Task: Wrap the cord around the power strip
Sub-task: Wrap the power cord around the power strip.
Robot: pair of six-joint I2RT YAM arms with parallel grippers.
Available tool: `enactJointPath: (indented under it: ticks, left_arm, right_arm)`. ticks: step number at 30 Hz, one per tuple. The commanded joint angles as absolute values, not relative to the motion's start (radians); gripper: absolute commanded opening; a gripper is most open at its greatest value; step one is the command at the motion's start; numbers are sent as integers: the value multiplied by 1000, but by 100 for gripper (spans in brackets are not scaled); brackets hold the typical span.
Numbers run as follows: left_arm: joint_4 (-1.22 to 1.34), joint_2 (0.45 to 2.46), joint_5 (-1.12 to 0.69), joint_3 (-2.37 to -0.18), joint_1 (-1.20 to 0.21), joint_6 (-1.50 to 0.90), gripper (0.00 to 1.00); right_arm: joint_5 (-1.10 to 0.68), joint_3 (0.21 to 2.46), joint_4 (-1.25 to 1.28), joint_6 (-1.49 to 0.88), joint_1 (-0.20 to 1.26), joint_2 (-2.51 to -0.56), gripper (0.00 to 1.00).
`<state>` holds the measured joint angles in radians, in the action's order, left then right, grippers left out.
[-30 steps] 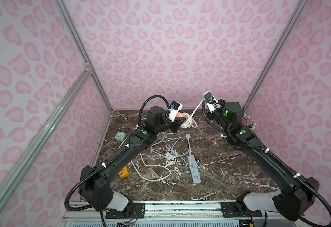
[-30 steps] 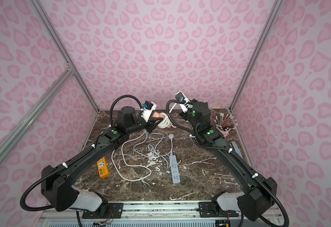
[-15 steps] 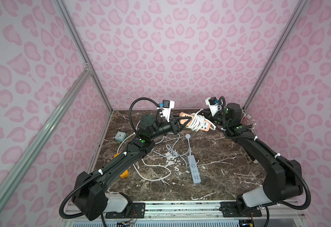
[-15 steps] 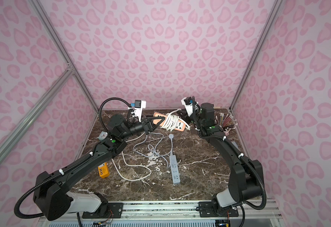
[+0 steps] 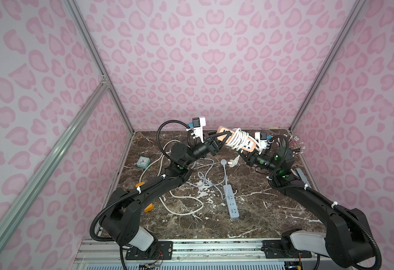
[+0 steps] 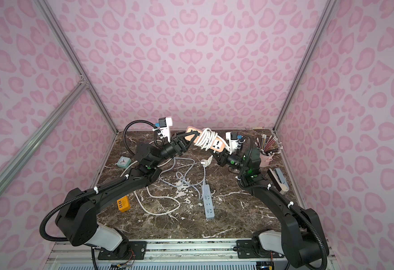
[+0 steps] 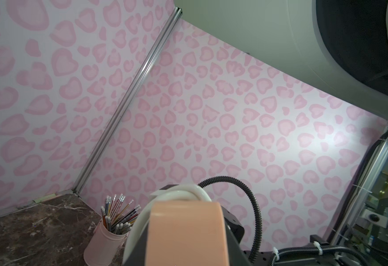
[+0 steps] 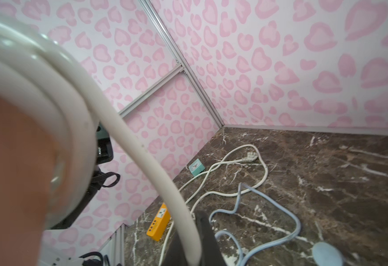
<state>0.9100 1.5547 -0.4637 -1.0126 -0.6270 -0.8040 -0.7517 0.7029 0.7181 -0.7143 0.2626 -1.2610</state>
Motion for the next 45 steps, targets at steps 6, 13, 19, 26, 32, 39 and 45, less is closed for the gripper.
enactJointPath:
  ticks: [6, 13, 19, 26, 32, 39, 45]
  left_arm:
    - [1248, 1638, -208, -881, -641, -643, 2]
    - [1376, 1704, -178, -785, -682, -695, 2]
    - [1401, 1795, -105, -728, -779, -651, 2]
    - [1479, 1958, 2, -752, -885, -675, 2]
    - [1424, 2055, 162, -786, -999, -669, 2]
    - [1278, 2133, 304, -876, -1100, -703, 2]
    - [1118, 2134, 390, -936, -1123, -737, 2]
  right_arm:
    - [-732, 614, 1018, -1232, 271, -1220, 10]
    - [-606, 490, 1201, -1536, 204, -1206, 16]
    - [-554, 399, 1140, -1628, 134, -1162, 17]
    - [-511, 339, 895, -1574, 113, -1097, 7]
    - [-446, 356, 427, -1435, 23, -999, 0]
    - [-387, 419, 214, -1315, 6, -1065, 0]
    - [-358, 466, 147, -1257, 5, -1183, 0]
